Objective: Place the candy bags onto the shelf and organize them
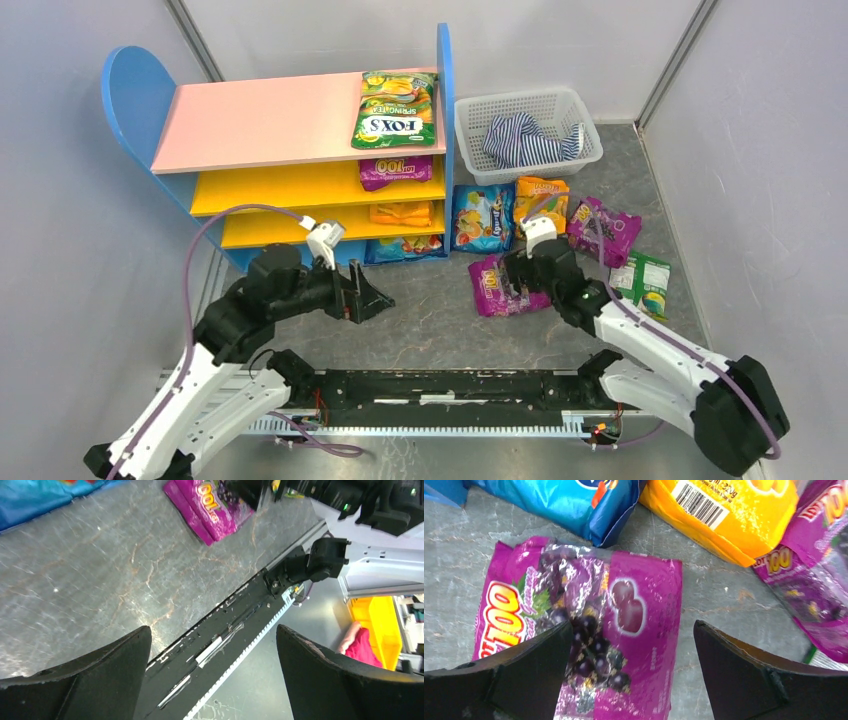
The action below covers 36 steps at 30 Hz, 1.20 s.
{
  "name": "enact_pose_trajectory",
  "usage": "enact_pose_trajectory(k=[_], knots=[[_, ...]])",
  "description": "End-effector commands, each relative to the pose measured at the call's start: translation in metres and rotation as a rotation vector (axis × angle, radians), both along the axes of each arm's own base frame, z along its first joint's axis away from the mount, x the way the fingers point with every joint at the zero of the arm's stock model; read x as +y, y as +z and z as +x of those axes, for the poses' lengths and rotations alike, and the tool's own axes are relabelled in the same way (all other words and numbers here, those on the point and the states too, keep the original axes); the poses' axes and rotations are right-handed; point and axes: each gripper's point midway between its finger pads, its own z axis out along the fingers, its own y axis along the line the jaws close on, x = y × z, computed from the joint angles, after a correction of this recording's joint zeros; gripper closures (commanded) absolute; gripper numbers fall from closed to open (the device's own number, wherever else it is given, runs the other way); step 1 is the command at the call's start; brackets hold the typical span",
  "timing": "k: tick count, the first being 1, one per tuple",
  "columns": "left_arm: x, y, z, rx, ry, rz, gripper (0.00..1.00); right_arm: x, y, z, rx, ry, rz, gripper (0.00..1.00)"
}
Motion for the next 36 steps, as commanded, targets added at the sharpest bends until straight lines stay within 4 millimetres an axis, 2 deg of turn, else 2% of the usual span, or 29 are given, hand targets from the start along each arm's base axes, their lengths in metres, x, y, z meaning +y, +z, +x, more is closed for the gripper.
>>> enact_pose_trajectory(k=[1, 6, 9, 10, 13, 17, 20, 22, 25, 27, 29, 31, 33, 36], knots=[[-0.023, 0.003, -0.001, 0.032, -0.047, -0.148, 0.0, 0.032, 0.026, 0.029, -0.005, 0.136, 0.24, 0.02], [-0.032, -0.024, 0.006, 0.148, 0.015, -0.21, 0.0, 0.063, 0.035, 0.041, 0.04, 0.258, 0.382, 0.02], [-0.04, -0.049, 0.008, 0.245, 0.038, -0.239, 0.0, 0.078, 0.028, 0.038, 0.073, 0.339, 0.412, 0.02], [-0.041, -0.062, 0.009, 0.281, 0.057, -0.23, 0.0, 0.08, 0.023, 0.035, 0.087, 0.356, 0.415, 0.02], [-0.042, -0.087, 0.011, 0.343, 0.094, -0.19, 0.0, 0.093, 0.009, 0.019, 0.131, 0.456, 0.436, 0.07], [-0.051, -0.105, 0.007, 0.382, 0.083, -0.174, 0.0, 0.123, -0.001, -0.009, 0.151, 0.569, 0.474, 0.07], [-0.068, -0.112, 0.002, 0.407, 0.054, -0.209, 0.0, 0.148, 0.0, -0.022, 0.167, 0.613, 0.472, 0.07], [-0.077, -0.123, -0.002, 0.432, 0.058, -0.204, 0.0, 0.153, 0.005, -0.022, 0.161, 0.616, 0.45, 0.06], [-0.088, -0.133, -0.006, 0.461, 0.075, -0.213, 0.0, 0.139, 0.009, -0.015, 0.148, 0.557, 0.366, 0.04], [-0.095, -0.137, -0.008, 0.478, 0.078, -0.241, 0.0, 0.121, 0.013, -0.011, 0.128, 0.507, 0.286, 0.03], [-0.1, -0.138, -0.01, 0.479, 0.076, -0.262, 0.0, 0.099, 0.011, -0.012, 0.128, 0.439, 0.204, 0.02], [-0.104, -0.141, -0.012, 0.474, 0.072, -0.263, 0.0, 0.085, 0.006, -0.014, 0.12, 0.39, 0.172, 0.02], [-0.112, -0.141, -0.015, 0.477, 0.054, -0.266, 0.0, 0.082, 0.001, -0.018, 0.128, 0.383, 0.2, 0.02], [-0.126, -0.148, -0.022, 0.501, 0.023, -0.233, 0.0, 0.084, 0.001, -0.019, 0.146, 0.386, 0.358, 0.02]])
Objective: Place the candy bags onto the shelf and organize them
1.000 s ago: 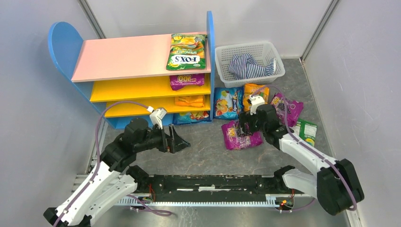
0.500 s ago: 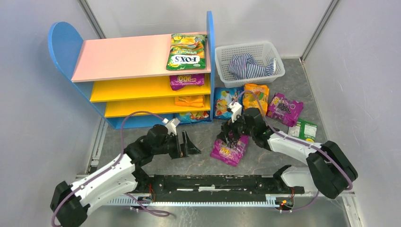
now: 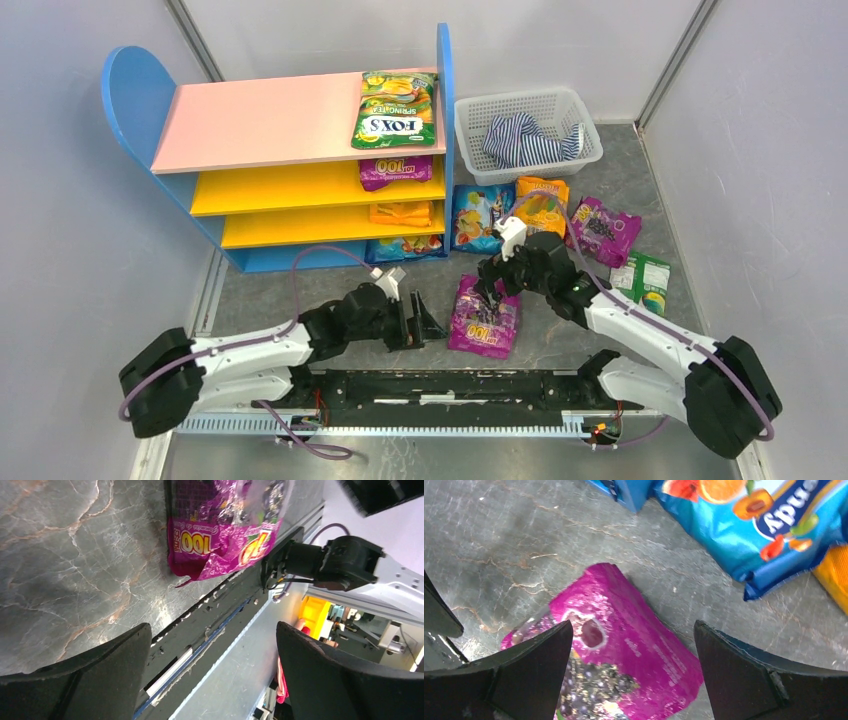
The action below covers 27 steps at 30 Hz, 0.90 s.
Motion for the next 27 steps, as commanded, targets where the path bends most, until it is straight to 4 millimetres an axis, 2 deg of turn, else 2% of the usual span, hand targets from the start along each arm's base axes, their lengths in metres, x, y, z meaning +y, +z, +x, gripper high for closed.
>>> enact_pose_trajectory(k=[1, 4, 6, 9, 13, 17, 20, 23, 27], knots=[[-0.03, 0.013, 0.003, -0.008, -0.002, -0.059, 0.0, -0.015, -0.008, 0.002, 0.054, -0.067, 0.113, 0.02], [-0.042, -0.002, -0.002, 0.024, -0.026, -0.003, 0.06, -0.03, -0.016, 0.009, 0.074, -0.152, 0.094, 0.14], [-0.048, -0.012, -0.004, 0.04, -0.033, 0.027, 0.11, -0.036, -0.03, -0.004, 0.134, -0.16, 0.077, 0.22], [-0.062, -0.016, 0.003, 0.031, -0.032, 0.054, 0.14, -0.043, -0.044, -0.022, 0.171, -0.184, 0.094, 0.27], [-0.067, -0.027, 0.026, -0.03, 0.001, 0.166, 0.21, -0.043, -0.048, -0.041, 0.197, -0.219, 0.195, 0.3], [-0.06, -0.036, 0.046, -0.04, 0.026, 0.228, 0.35, -0.03, -0.046, -0.056, 0.231, -0.203, 0.346, 0.31], [-0.043, -0.039, 0.065, -0.032, 0.064, 0.268, 0.44, -0.03, -0.044, -0.056, 0.215, -0.199, 0.351, 0.29], [-0.022, -0.026, 0.088, -0.062, 0.122, 0.267, 0.45, -0.034, -0.043, -0.052, 0.185, -0.187, 0.294, 0.24], [0.001, -0.012, 0.104, -0.079, 0.171, 0.276, 0.45, -0.045, -0.039, -0.041, 0.136, -0.188, 0.144, 0.16]])
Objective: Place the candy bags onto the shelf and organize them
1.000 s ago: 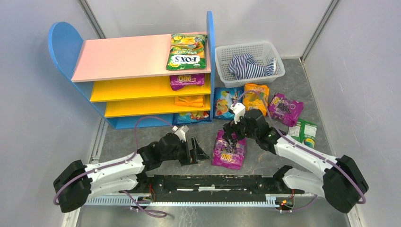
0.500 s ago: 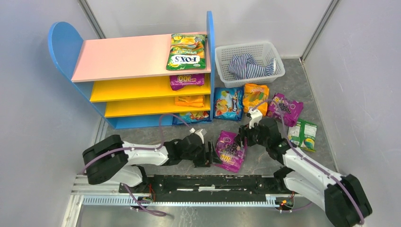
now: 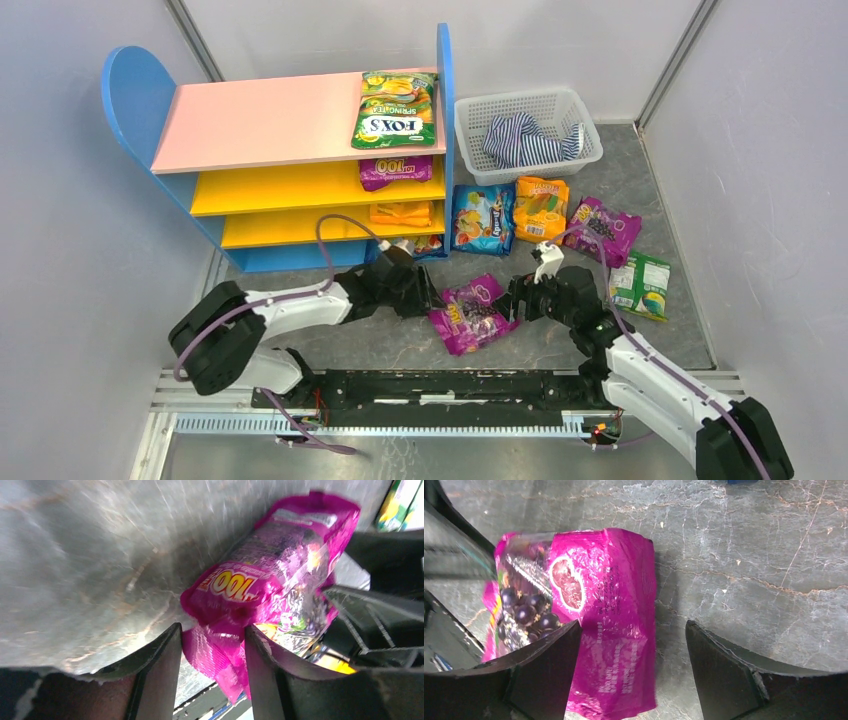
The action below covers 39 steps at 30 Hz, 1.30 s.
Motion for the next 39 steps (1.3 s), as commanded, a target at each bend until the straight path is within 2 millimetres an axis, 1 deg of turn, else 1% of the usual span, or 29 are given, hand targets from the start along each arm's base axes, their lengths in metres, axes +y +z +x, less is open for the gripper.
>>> enact_pose_trajectory(k=[1, 3, 5, 7, 8, 11, 14, 15, 16, 17, 20, 24, 28, 31, 35, 37, 39], knots=[[0.022, 0.026, 0.032, -0.11, 0.059, 0.021, 0.45, -0.01, 0.0, 0.001, 0.001, 0.047, -0.191, 0.15], [0.027, 0.026, 0.03, -0.103, 0.063, 0.026, 0.43, -0.015, 0.012, 0.008, -0.039, 0.032, -0.289, 0.13], [0.033, 0.024, 0.024, -0.092, 0.06, 0.03, 0.39, -0.021, 0.025, 0.012, -0.087, 0.002, -0.396, 0.1], [0.041, 0.018, 0.015, -0.073, 0.062, 0.035, 0.33, -0.016, 0.04, 0.011, -0.131, 0.012, -0.442, 0.07], [0.044, 0.021, 0.01, -0.073, 0.066, 0.023, 0.3, -0.01, 0.046, 0.007, -0.149, 0.032, -0.447, 0.07], [0.055, 0.022, -0.003, -0.068, 0.082, -0.009, 0.19, 0.011, 0.054, -0.006, -0.173, 0.092, -0.448, 0.06], [0.064, 0.032, -0.011, -0.082, 0.109, -0.047, 0.07, 0.039, 0.058, -0.026, -0.215, 0.165, -0.47, 0.05], [0.067, 0.035, -0.013, -0.088, 0.118, -0.056, 0.04, 0.049, 0.057, -0.035, -0.229, 0.199, -0.491, 0.05], [0.07, 0.038, -0.015, -0.091, 0.127, -0.068, 0.01, 0.059, 0.061, -0.039, -0.249, 0.212, -0.505, 0.05], [0.071, 0.042, -0.016, -0.095, 0.134, -0.083, 0.0, 0.07, 0.061, -0.047, -0.266, 0.24, -0.53, 0.05], [0.073, 0.046, -0.019, -0.101, 0.146, -0.118, 0.0, 0.092, 0.056, -0.063, -0.306, 0.282, -0.63, 0.07], [0.073, 0.048, -0.021, -0.095, 0.157, -0.144, 0.0, 0.102, 0.053, -0.065, -0.377, 0.238, -0.789, 0.09], [0.069, 0.05, -0.021, -0.09, 0.158, -0.181, 0.0, 0.115, 0.037, -0.072, -0.388, 0.241, -0.802, 0.13], [0.064, 0.052, -0.021, -0.083, 0.152, -0.203, 0.0, 0.114, 0.022, -0.074, -0.37, 0.221, -0.764, 0.16], [0.059, 0.052, -0.023, -0.06, 0.146, -0.241, 0.0, 0.107, 0.01, -0.072, -0.38, 0.204, -0.733, 0.22], [0.054, 0.052, -0.024, -0.047, 0.139, -0.276, 0.0, 0.109, 0.007, -0.073, -0.395, 0.231, -0.71, 0.33], [0.048, 0.053, -0.027, -0.03, 0.128, -0.323, 0.0, 0.113, 0.005, -0.075, -0.407, 0.258, -0.674, 0.52]])
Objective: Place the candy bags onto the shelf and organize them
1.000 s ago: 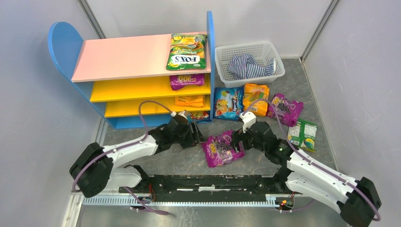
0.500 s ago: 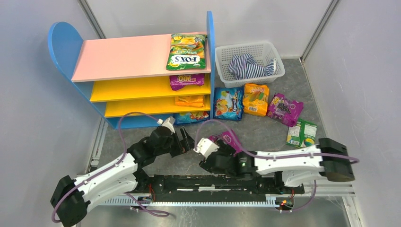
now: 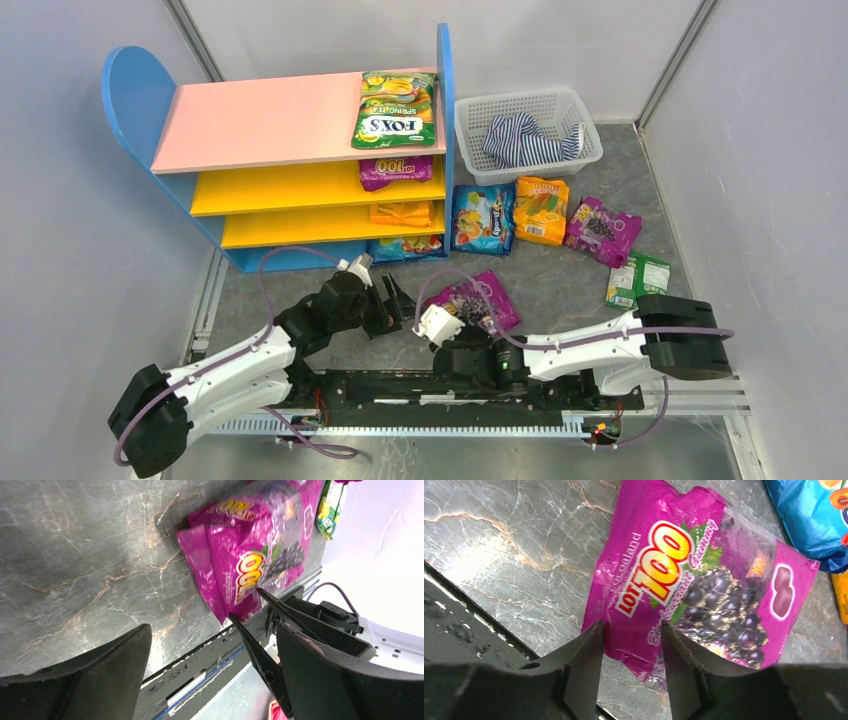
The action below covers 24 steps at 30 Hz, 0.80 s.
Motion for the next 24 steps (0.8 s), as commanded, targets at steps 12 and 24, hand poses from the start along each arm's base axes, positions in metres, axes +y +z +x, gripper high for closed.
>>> enact_pose_trajectory(k=[12, 24], knots=[[-0.065, 0.011, -0.012, 0.078, -0.071, -0.226, 0.01, 0.031, 0.052, -0.002, -0.038, 0.152, 0.356, 1.0], [-0.092, -0.002, 0.016, 0.097, -0.019, -0.22, 0.07, -0.006, 0.056, 0.012, -0.065, 0.023, 0.359, 0.48]])
